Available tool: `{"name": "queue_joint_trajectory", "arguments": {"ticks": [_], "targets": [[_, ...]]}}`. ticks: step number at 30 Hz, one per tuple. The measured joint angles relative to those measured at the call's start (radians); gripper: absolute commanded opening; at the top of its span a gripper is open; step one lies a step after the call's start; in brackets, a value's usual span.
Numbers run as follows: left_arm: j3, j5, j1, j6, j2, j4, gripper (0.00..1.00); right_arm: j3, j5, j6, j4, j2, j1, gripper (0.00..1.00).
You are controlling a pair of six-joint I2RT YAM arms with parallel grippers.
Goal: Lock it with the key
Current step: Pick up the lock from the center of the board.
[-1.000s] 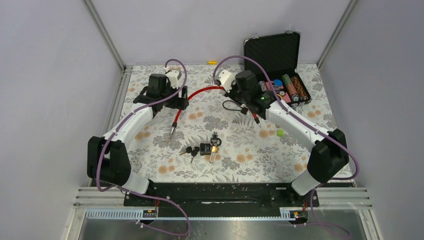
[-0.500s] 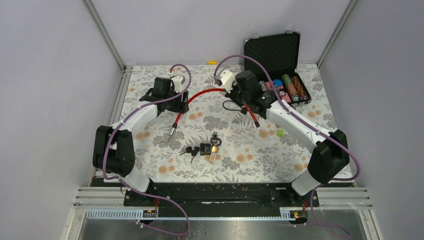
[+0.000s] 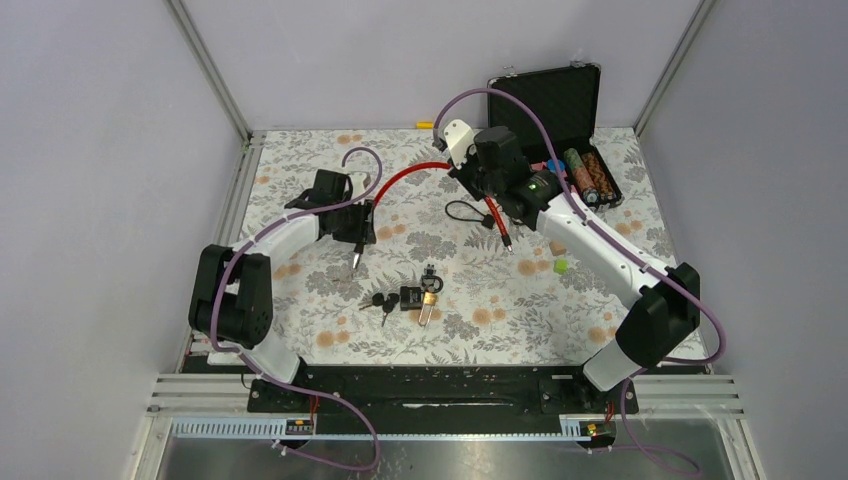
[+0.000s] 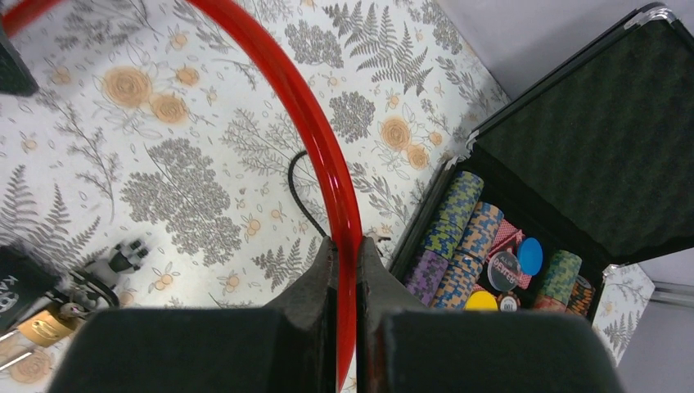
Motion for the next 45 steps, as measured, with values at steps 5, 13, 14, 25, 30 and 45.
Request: {"name": "queue_joint_trajectory", "arguments": {"ticks": [5, 13, 14, 25, 30, 45], "targets": [[-0.002, -0.012, -0.002, -0.027, 0.004, 0.025, 0.16, 0.019, -0.028, 0.029, 0.000, 0.000, 0.000, 0.00], [-0.018, -0.040, -0.005, -0.056, 0.003, 0.139, 0.00, 0.021, -0.055, 0.065, -0.003, -0.011, -0.002, 0.00], [-0.024, -0.042, -0.005, -0.058, -0.003, 0.150, 0.00, 0.021, -0.059, 0.072, -0.003, -0.015, -0.003, 0.00], [0.019, 0.109, 0.000, -0.047, -0.203, 0.173, 0.00, 0.031, -0.109, 0.229, -0.014, -0.116, -0.008, 0.00], [0.136, 0.167, 0.002, -0.025, -0.295, 0.181, 0.00, 0.041, -0.131, 0.303, -0.010, -0.156, -0.013, 0.00], [0.310, 0.070, 0.000, -0.042, -0.446, 0.253, 0.00, -0.076, -0.300, 0.413, 0.133, -0.275, -0.012, 0.85]]}}
